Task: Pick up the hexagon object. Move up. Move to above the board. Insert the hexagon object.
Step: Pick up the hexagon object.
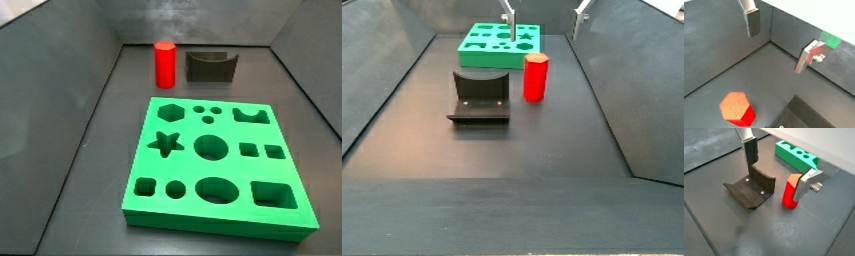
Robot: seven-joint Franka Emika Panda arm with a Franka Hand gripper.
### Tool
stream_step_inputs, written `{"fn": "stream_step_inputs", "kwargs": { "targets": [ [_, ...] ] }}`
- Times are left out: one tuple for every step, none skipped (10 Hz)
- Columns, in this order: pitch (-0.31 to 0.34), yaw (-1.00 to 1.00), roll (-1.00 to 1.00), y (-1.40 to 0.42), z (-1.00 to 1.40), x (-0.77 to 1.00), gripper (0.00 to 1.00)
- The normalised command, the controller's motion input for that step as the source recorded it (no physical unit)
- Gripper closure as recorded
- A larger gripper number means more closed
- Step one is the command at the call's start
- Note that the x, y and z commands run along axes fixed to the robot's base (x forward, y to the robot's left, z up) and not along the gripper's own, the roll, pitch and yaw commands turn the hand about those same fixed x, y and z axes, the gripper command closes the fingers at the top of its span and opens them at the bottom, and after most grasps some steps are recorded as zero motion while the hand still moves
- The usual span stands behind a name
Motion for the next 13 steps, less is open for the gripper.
{"fn": "stream_step_inputs", "kwargs": {
  "targets": [
    [0.000, 0.00, 0.03, -0.07, 0.00, 0.00, 0.00],
    [-0.067, -0.03, 0.00, -0.26, -0.35, 0.00, 0.00],
    [-0.243, -0.32, 0.00, -0.46, -0.58, -0.09, 0.00],
    [-0.296, -0.63, -0.05, -0.43, -0.68, -0.09, 0.00],
    [-0.146, -0.93, 0.00, -0.23, -0.56, 0.00, 0.00],
    [-0.140, -0.94, 0.00, -0.21, -0.56, 0.00, 0.00],
    [-0.139, -0.95, 0.00, -0.19, -0.56, 0.00, 0.00],
    [-0.159, -0.97, -0.01, -0.13, -0.53, 0.00, 0.00],
    [-0.107, -0.83, -0.07, -0.25, -0.20, 0.00, 0.00],
    [-0.069, -0.04, 0.00, -0.21, -0.32, 0.22, 0.00],
    [-0.180, -0.34, 0.00, -0.60, -0.73, 0.23, 0.00],
    [-0.167, -0.31, 0.00, -0.35, -0.47, 0.04, 0.00],
    [-0.140, -0.40, 0.00, -0.35, -0.42, 0.00, 0.00]
  ]
}}
